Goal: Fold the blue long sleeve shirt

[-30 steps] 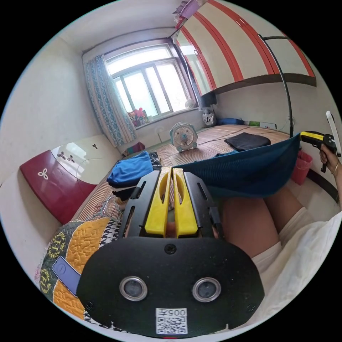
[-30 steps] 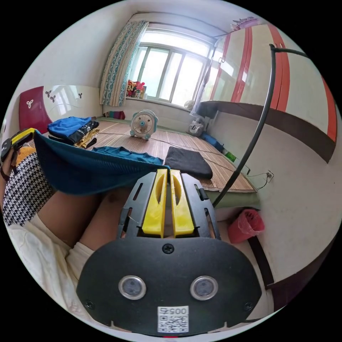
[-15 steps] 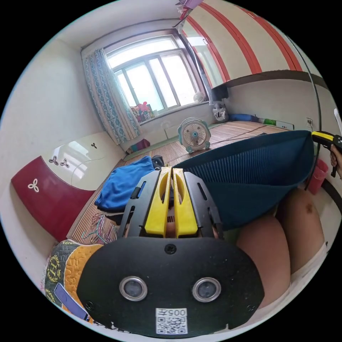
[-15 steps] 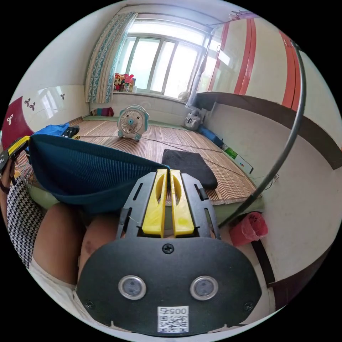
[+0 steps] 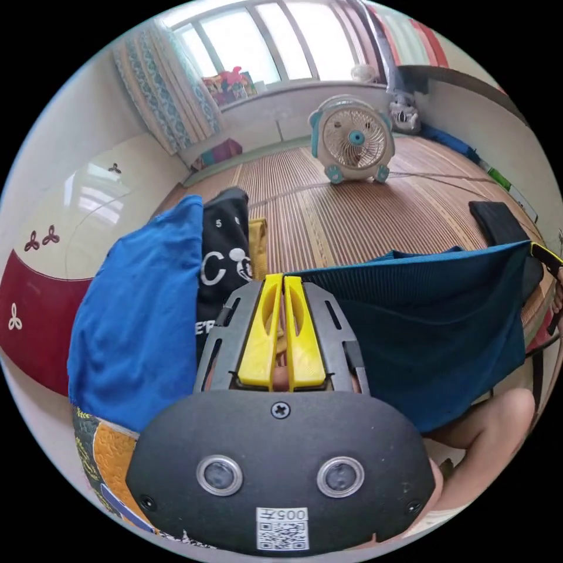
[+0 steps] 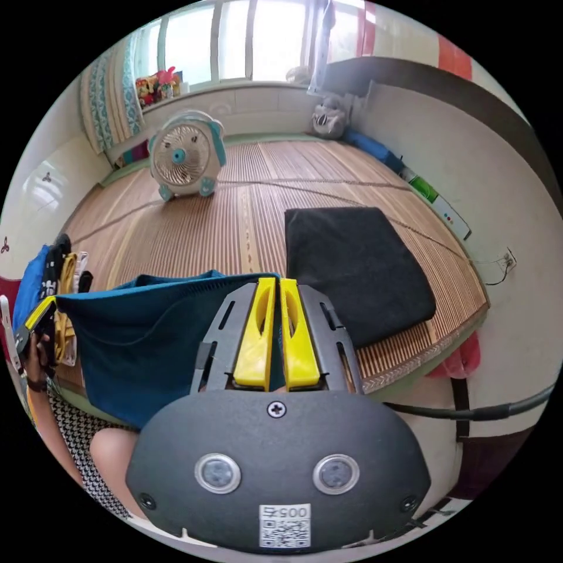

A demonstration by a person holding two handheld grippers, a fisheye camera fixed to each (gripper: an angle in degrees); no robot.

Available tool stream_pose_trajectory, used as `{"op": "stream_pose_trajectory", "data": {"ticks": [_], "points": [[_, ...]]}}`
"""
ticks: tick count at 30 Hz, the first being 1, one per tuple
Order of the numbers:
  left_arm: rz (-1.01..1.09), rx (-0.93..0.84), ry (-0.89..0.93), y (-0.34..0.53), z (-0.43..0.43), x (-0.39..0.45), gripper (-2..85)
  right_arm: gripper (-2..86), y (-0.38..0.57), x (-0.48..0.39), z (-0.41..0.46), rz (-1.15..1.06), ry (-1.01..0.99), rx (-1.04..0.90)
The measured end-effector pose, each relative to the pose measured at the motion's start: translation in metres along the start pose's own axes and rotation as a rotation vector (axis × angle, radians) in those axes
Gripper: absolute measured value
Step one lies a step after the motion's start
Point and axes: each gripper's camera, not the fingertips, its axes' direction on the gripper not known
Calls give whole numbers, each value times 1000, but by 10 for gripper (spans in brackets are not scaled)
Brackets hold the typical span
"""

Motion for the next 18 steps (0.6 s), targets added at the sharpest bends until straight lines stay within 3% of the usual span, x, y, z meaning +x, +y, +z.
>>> {"op": "stream_pose_trajectory", "data": {"ticks": [9, 15, 18], "points": [[27, -153, -35, -67, 106, 28, 4, -5, -37, -6, 106, 61, 47, -162], [-33, -160, 44, -87, 141, 26, 11, 17, -51, -3, 117, 84, -37, -137], [-30, -66, 25, -89, 118, 21, 22, 31, -45, 3, 88, 108, -99, 17]]}}
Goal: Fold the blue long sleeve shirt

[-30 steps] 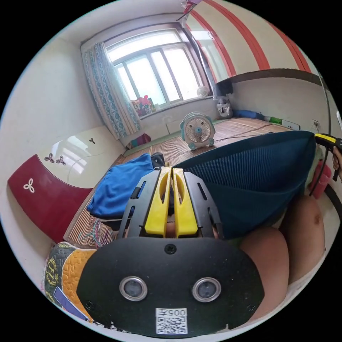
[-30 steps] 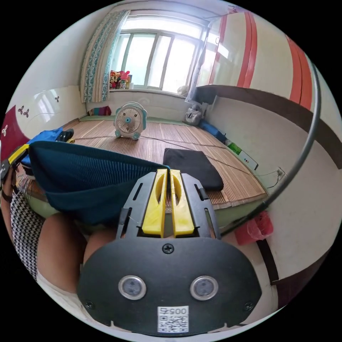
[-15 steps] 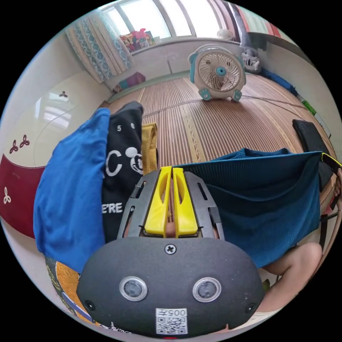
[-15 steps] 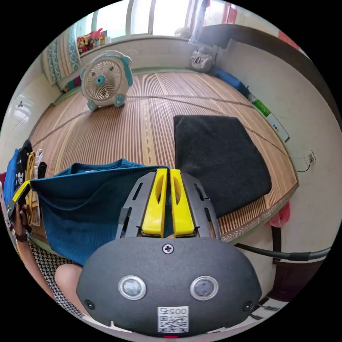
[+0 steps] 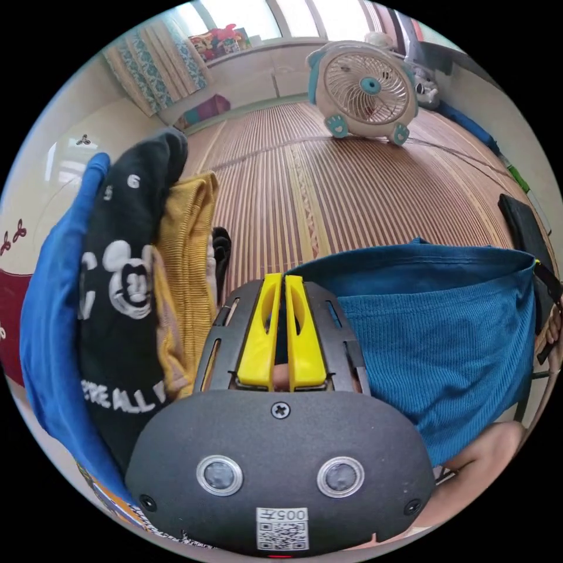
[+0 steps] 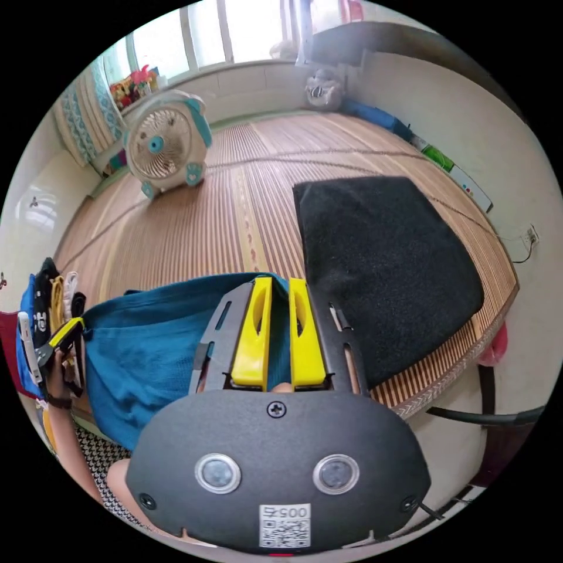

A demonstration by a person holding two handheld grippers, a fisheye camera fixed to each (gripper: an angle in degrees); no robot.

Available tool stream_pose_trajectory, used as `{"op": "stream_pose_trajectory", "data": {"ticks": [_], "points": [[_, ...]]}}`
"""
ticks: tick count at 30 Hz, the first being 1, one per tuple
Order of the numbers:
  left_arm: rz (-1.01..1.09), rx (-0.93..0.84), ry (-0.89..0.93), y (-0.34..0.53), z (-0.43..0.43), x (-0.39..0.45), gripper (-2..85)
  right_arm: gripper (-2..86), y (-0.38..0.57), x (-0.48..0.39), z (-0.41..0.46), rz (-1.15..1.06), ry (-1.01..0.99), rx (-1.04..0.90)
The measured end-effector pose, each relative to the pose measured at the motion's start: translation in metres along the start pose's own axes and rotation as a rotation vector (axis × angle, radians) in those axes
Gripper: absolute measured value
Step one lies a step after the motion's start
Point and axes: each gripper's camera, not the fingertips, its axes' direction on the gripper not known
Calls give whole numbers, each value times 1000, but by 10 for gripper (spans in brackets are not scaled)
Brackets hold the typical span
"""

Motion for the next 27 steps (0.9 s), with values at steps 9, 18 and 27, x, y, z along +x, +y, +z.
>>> {"op": "stream_pose_trajectory", "data": {"ticks": [9, 18, 27], "points": [[27, 76, 57, -12, -33, -16, 53, 49, 7, 21, -8, 94, 20, 86], [23, 109, 284, -36, -32, -29, 34, 53, -2, 13, 17, 44, -13, 24], [-60, 96, 230, -55, -8, -46, 26, 61, -20, -5, 41, -6, 25, -9]]}}
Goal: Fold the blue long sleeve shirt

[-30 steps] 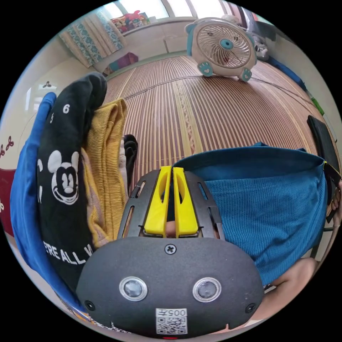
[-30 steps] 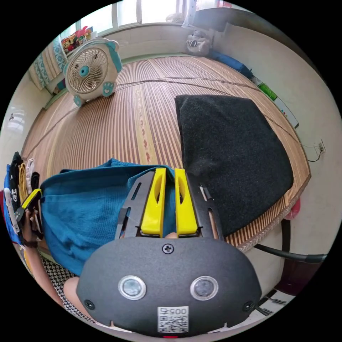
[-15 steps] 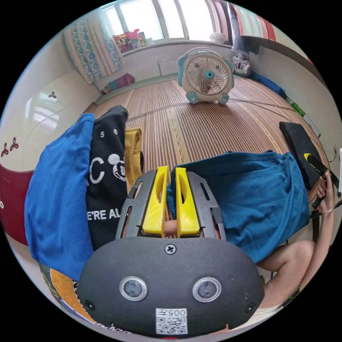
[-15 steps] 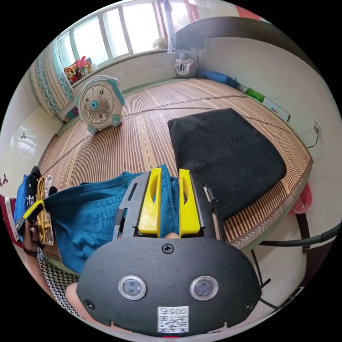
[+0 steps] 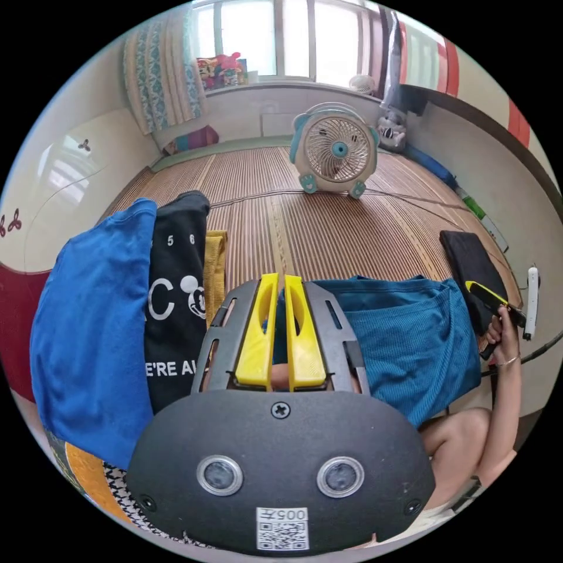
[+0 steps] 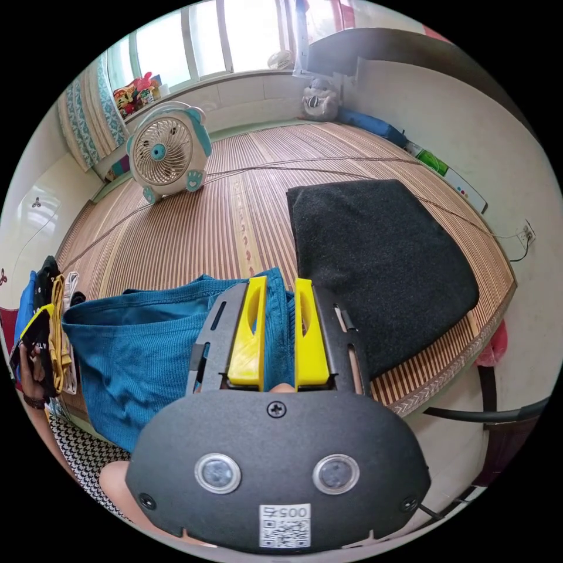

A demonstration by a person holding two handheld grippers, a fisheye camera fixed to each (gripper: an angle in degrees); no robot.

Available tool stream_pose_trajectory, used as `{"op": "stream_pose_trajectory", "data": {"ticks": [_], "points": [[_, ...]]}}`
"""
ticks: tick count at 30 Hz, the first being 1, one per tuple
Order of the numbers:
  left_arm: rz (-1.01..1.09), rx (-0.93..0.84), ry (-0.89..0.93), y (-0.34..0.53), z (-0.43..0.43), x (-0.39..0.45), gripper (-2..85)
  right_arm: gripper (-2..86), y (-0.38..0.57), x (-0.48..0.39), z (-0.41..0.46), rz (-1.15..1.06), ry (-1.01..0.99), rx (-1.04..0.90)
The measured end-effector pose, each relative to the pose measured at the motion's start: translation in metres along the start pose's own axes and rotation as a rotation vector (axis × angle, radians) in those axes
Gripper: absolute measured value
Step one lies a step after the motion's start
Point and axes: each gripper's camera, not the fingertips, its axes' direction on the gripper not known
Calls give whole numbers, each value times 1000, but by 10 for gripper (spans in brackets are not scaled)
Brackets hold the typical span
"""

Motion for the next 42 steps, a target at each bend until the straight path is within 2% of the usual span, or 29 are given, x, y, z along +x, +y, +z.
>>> {"op": "stream_pose_trajectory", "data": {"ticks": [2, 6, 12, 16, 18, 24, 28, 33, 38, 42], "points": [[-38, -38, 13, 0, 11, -9, 16, 61, -4, -2, 3, 0, 0, -4], [29, -82, -28, 2, 26, -5, 19, 61, -9, -5, 8, 3, -10, -7], [87, -172, 101, 3, 60, 9, 53, 53, -15, -24, 19, -80, -42, -28], [128, -239, -15, 9, 94, 24, 44, 53, -18, -43, 37, -149, -36, -64], [106, -260, -4, 12, 106, 23, 38, 51, -20, -49, 49, -167, -40, -104], [61, -208, 48, 16, 99, 11, 5, 18, -22, -62, 69, -225, 34, -157], [129, -131, -12, 25, 73, 12, -1, -12, -23, -53, 53, -180, 13, -135], [91, -7, -28, 32, 44, 0, 0, -16, -19, -35, 32, -95, -18, -82], [91, -62, 32, 27, 52, 0, 12, -16, -15, -35, 41, -90, 22, -115], [89, -107, 89, 25, 72, 9, 59, -15, -15, -43, 53, -121, 70, -151]]}}
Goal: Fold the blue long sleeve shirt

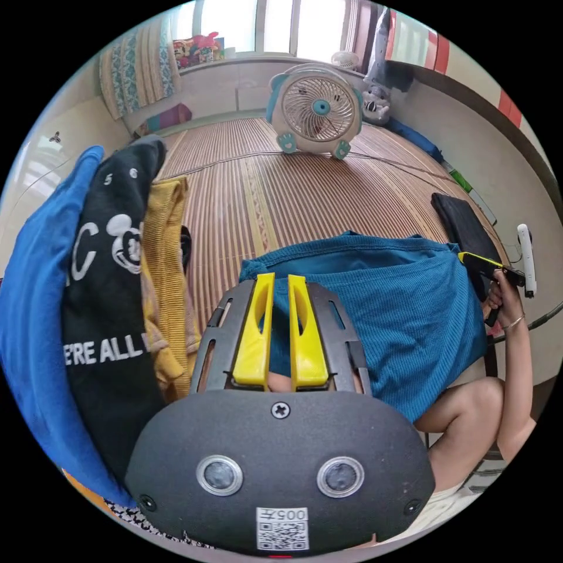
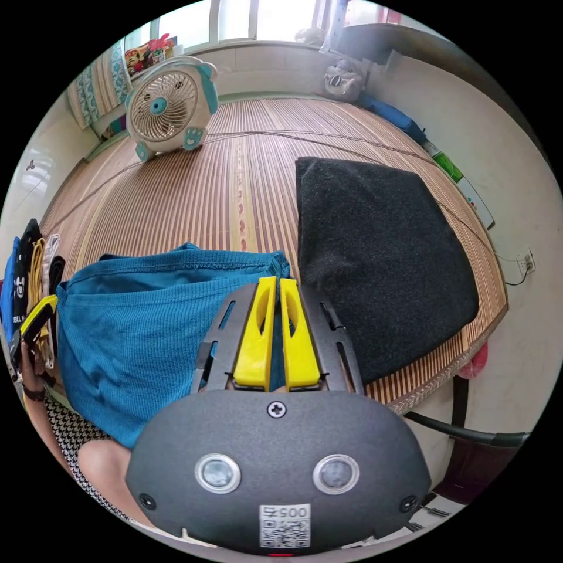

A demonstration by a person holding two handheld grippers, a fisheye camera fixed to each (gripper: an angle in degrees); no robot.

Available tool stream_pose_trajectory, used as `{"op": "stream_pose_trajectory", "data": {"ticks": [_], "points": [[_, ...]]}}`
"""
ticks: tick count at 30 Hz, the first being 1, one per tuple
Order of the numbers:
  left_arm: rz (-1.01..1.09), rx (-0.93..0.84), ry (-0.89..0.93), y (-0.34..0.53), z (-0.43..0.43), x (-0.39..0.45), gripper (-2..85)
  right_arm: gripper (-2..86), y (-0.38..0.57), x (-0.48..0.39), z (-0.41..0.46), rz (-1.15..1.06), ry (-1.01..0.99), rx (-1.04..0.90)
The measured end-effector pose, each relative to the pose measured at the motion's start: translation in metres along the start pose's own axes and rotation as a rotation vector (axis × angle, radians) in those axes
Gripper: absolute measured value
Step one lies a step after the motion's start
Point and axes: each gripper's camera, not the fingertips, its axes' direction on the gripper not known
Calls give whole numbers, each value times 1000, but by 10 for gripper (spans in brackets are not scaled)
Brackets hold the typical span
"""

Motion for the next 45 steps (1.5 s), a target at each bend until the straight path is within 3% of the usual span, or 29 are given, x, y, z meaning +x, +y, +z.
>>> {"op": "stream_pose_trajectory", "data": {"ticks": [5, 8, 24, 30, 33, 35, 38, 42, 45], "points": [[-82, -130, -34, -5, 35, -6, 54, -14, 1, -3, 5, -10, -2, -16], [-125, -115, 13, -2, 34, -14, 22, -14, 4, -2, 5, -12, -5, -16], [-156, 187, 18, 34, -50, -15, 1, -14, 43, 32, -21, 35, -143, 127], [-203, 136, -84, 28, -14, -12, 2, 1, 40, 31, -8, 25, -162, 182], [-217, 53, -95, 29, 12, -9, 4, 23, 38, 30, 20, 28, -147, 63], [-232, 43, -95, 32, 15, -7, 4, 31, 43, 36, 19, 34, -162, 81], [-259, 115, -56, 41, -11, 1, 24, 40, 52, 51, -1, 74, -187, 152], [-178, 343, 50, 61, -86, 30, 23, 41, 73, 62, -24, 84, -187, 227], [-155, 267, 3, 71, -101, 50, 8, 37, 91, 64, -28, 60, -220, 199]]}}
